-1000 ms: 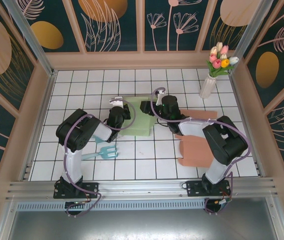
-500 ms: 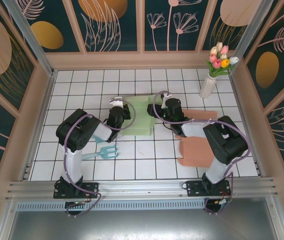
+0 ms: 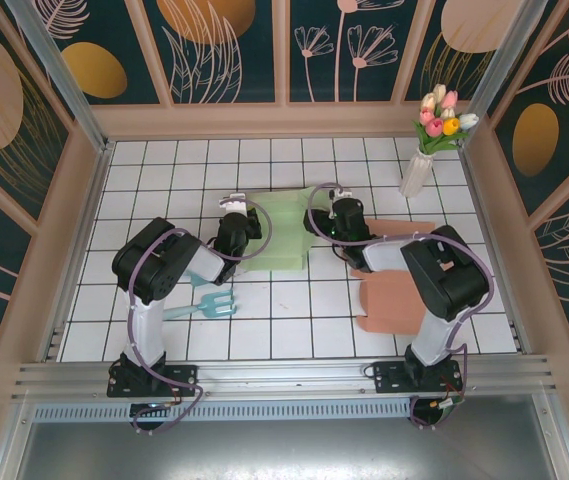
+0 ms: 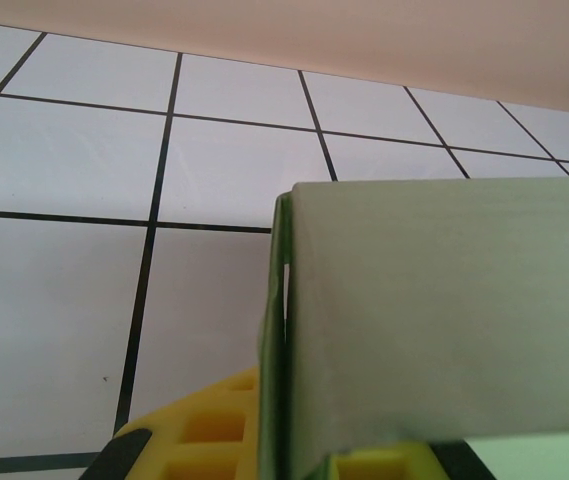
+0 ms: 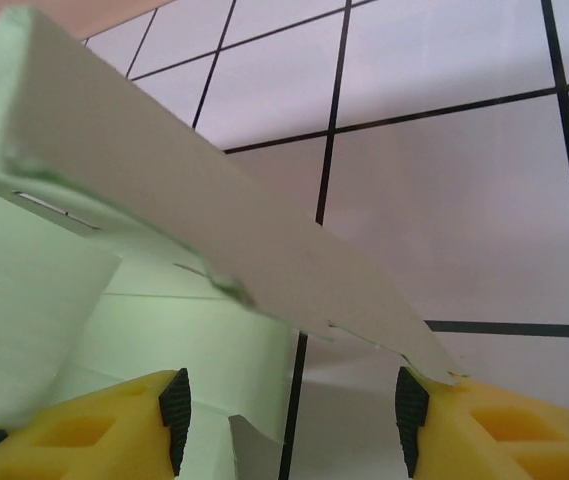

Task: Fold the paper box

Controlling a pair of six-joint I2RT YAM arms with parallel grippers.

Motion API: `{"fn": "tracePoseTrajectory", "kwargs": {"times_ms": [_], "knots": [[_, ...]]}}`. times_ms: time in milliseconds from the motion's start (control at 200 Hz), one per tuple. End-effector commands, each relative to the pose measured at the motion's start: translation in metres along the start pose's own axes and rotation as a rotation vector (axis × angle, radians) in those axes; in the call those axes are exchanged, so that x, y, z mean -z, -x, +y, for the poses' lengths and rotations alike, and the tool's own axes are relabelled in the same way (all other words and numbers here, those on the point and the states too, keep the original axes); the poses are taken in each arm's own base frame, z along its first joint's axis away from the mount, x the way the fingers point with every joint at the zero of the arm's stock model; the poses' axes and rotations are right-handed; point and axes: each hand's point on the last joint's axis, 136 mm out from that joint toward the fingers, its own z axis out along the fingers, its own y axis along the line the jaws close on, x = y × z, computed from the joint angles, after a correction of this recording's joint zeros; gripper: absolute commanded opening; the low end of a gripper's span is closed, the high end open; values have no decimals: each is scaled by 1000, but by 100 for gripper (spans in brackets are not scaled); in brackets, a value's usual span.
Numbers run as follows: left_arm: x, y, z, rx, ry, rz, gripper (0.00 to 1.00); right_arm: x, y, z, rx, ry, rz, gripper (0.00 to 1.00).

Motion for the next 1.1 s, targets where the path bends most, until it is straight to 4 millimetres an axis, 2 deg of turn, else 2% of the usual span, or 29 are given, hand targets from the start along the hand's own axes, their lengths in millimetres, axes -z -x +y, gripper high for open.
{"fn": "tracePoseTrajectory", "kwargs": {"times_ms": [0,225,315,335,510,656,821,956,1096], "knots": [[2,-13,-1,-37,-6,54,0,-4,16,19,27,87,-42,59],[1,-13,-1,-40,-5,59,0,3,19,67,82,319,-64,58],[1,-13,-2,-39,-8,58,0,-3,21,67,96,304,-53,58],[1,-13,-1,-40,-7,60,0,-4,16,75,106,315,-40,58],[1,-13,-2,-40,-7,59,0,-13,4,87,134,327,-8,58],[1,-13,0,-36,-2,57,0,-18,-7,83,136,308,16,58],[1,-13,0,-35,1,58,0,0,0,85,193,280,-8,58],[2,-13,0,-35,-3,53,0,22,8,76,251,184,-27,58],[4,-12,0,-34,-11,44,0,50,-1,70,283,143,-7,58]]}}
